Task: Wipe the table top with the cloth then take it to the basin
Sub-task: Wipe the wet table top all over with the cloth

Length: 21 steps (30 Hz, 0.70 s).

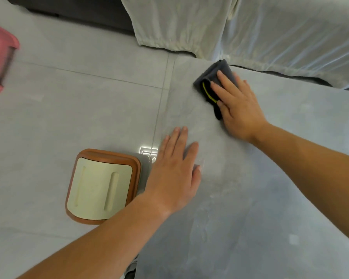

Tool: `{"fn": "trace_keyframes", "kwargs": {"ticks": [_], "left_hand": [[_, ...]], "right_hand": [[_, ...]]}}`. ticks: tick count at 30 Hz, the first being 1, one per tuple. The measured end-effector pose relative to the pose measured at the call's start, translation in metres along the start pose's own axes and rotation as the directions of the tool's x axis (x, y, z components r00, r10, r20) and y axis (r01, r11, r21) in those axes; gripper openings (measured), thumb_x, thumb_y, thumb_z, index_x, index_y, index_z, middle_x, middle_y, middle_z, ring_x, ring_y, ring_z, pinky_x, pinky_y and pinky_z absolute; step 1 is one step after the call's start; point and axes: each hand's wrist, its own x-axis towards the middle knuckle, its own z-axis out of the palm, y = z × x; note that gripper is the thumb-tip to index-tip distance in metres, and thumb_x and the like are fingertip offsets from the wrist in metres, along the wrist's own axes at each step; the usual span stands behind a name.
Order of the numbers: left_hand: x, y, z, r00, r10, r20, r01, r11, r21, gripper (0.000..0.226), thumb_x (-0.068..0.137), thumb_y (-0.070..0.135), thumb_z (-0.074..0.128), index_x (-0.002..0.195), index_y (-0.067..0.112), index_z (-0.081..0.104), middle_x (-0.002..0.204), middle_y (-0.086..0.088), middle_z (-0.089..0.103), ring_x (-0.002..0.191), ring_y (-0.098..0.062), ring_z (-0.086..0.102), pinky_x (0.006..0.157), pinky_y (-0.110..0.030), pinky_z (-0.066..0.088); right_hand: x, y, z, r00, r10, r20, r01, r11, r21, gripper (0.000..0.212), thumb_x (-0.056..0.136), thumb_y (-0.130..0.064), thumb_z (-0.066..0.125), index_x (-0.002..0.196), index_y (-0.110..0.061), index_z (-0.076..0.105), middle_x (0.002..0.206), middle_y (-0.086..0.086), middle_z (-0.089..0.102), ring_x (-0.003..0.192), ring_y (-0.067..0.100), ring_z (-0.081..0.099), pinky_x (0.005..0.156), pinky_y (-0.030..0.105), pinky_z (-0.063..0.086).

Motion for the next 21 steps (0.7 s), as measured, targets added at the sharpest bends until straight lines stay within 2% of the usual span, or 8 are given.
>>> {"fn": "trace_keyframes", "kwargs": {"ticks": [2,4,7,10,12,15,16,21], "left_hand": [[-0.012,0.000,0.004,1.000,0.005,-0.006,-0.005,1.000,0.006,0.053,0.099,0.037,0.036,0.146,0.012,0.040,0.164,-0.021,0.014,0.153,-0.033,0.005,0.122,-0.051,0.013],[-0.023,0.002,0.008,1.000,0.005,-0.003,-0.005,1.000,0.015,0.054,0.099,0.038,0.036,0.147,0.012,0.040,0.164,-0.022,0.014,0.154,-0.033,0.006,0.121,-0.053,0.015],[-0.035,0.002,0.013,1.000,-0.007,0.012,0.007,1.000,0.022,0.058,0.100,0.040,0.032,0.151,0.014,0.032,0.166,-0.020,0.007,0.154,-0.031,-0.003,0.123,-0.052,0.012],[-0.036,0.003,0.013,0.999,-0.019,0.032,0.018,1.000,0.024,0.058,0.100,0.040,0.029,0.153,0.014,0.028,0.166,-0.018,0.002,0.154,-0.030,-0.009,0.123,-0.053,0.010],[-0.035,0.004,0.014,0.999,-0.026,0.042,0.025,0.999,0.021,0.059,0.100,0.040,0.028,0.153,0.014,0.029,0.166,-0.019,0.002,0.153,-0.031,-0.010,0.123,-0.054,0.009],[-0.034,0.004,0.015,0.998,-0.036,0.042,0.035,0.999,0.017,0.059,0.100,0.040,0.027,0.152,0.014,0.031,0.166,-0.019,0.003,0.153,-0.031,-0.009,0.122,-0.054,0.009],[-0.034,0.004,0.015,0.998,-0.037,0.042,0.037,0.999,0.011,0.059,0.100,0.040,0.027,0.152,0.014,0.031,0.166,-0.018,0.004,0.154,-0.031,-0.009,0.123,-0.054,0.009],[-0.038,-0.002,0.012,0.998,-0.016,0.063,0.014,0.999,0.036,0.060,0.102,0.042,0.024,0.156,0.018,0.023,0.168,-0.013,-0.004,0.153,-0.026,-0.014,0.124,-0.050,0.010]], "right_hand": [[0.037,-0.011,0.000,0.987,0.148,-0.067,-0.147,0.989,0.029,0.050,0.105,-0.024,0.037,0.155,-0.027,0.033,0.166,0.002,0.018,0.152,0.035,0.012,0.120,0.053,0.014],[0.056,-0.037,0.006,0.982,0.155,-0.109,-0.153,0.988,0.034,0.051,0.104,-0.023,0.037,0.155,-0.027,0.034,0.166,0.002,0.019,0.151,0.036,0.013,0.120,0.053,0.015],[0.036,-0.059,0.019,0.991,-0.129,-0.043,0.129,0.992,-0.004,0.052,0.102,-0.021,0.040,0.154,-0.024,0.036,0.165,0.003,0.023,0.152,0.036,0.013,0.122,0.054,0.010],[0.019,-0.040,0.013,0.946,-0.316,0.067,0.319,0.947,-0.041,0.052,0.103,-0.022,0.040,0.154,-0.024,0.035,0.165,0.000,0.022,0.153,0.033,0.011,0.123,0.050,0.009],[0.040,-0.024,0.006,0.966,-0.256,0.044,0.259,0.964,-0.061,0.051,0.104,-0.021,0.040,0.155,-0.023,0.035,0.165,0.002,0.022,0.153,0.034,0.012,0.122,0.054,0.012],[0.059,-0.033,0.004,0.998,-0.034,-0.051,0.034,0.999,-0.017,0.050,0.104,-0.022,0.038,0.154,-0.022,0.035,0.165,0.004,0.023,0.152,0.037,0.014,0.119,0.056,0.015],[0.051,-0.042,0.007,0.997,-0.030,-0.074,0.029,1.000,-0.009,0.051,0.102,-0.021,0.039,0.153,-0.021,0.037,0.164,0.005,0.025,0.151,0.038,0.015,0.119,0.057,0.017],[-0.025,-0.034,0.015,0.920,-0.383,0.083,0.386,0.922,-0.024,0.051,0.102,-0.024,0.039,0.152,-0.021,0.040,0.164,0.003,0.025,0.152,0.035,0.014,0.121,0.055,0.016]]}}
